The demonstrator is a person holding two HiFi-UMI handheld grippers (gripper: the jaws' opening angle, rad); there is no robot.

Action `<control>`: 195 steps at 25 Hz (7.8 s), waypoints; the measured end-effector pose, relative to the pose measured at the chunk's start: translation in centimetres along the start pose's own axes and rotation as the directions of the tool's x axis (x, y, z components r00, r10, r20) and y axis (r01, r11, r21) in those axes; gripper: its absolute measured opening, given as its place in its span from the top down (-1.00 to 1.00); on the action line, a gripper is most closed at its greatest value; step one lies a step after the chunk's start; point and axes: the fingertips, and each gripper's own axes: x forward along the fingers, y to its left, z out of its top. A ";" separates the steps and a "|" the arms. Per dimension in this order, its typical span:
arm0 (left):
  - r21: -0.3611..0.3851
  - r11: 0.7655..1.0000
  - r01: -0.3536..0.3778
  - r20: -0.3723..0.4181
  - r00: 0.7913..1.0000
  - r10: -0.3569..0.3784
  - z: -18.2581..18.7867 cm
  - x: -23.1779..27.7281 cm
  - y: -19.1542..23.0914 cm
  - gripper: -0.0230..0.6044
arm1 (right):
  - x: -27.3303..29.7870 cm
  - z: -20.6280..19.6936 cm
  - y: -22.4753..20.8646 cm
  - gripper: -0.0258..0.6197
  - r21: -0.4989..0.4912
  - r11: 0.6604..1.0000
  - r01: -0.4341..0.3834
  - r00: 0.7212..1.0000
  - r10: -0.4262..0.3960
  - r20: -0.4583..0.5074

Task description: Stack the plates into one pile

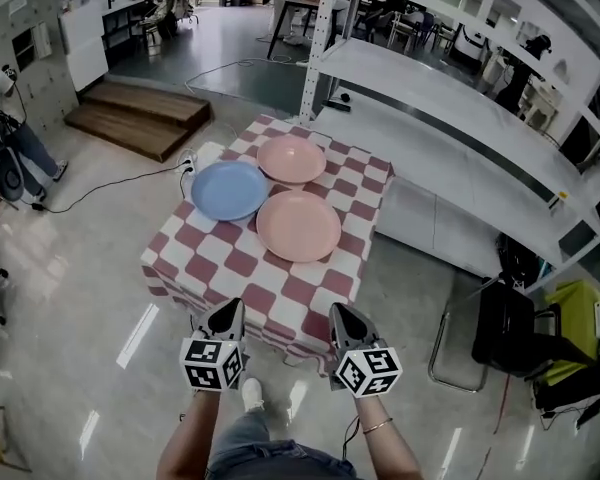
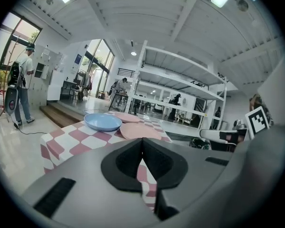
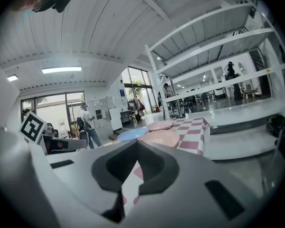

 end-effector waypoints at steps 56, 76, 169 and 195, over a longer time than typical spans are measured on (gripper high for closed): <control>-0.033 0.999 -0.020 -0.220 0.975 0.012 2.3 25.5 9.5 0.64 | 21.1 0.2 -16.1 0.61 0.023 0.976 0.217 0.955 -0.207 -0.211; -0.102 0.991 -0.092 -0.335 0.941 0.052 -0.5 28.4 11.3 0.47 | 24.5 -4.3 -18.8 0.45 0.022 0.973 0.231 0.889 -0.202 -0.412; -0.025 0.973 -0.231 -0.335 0.919 0.209 8.0 30.0 35.9 0.78 | 46.4 -2.4 -2.1 0.62 -0.102 0.987 0.122 0.848 -0.158 -0.505; 0.001 0.978 -0.211 -0.351 0.915 0.198 7.4 30.3 36.1 0.70 | 46.1 -2.6 -2.4 0.54 -0.135 0.978 0.159 0.858 -0.205 -0.471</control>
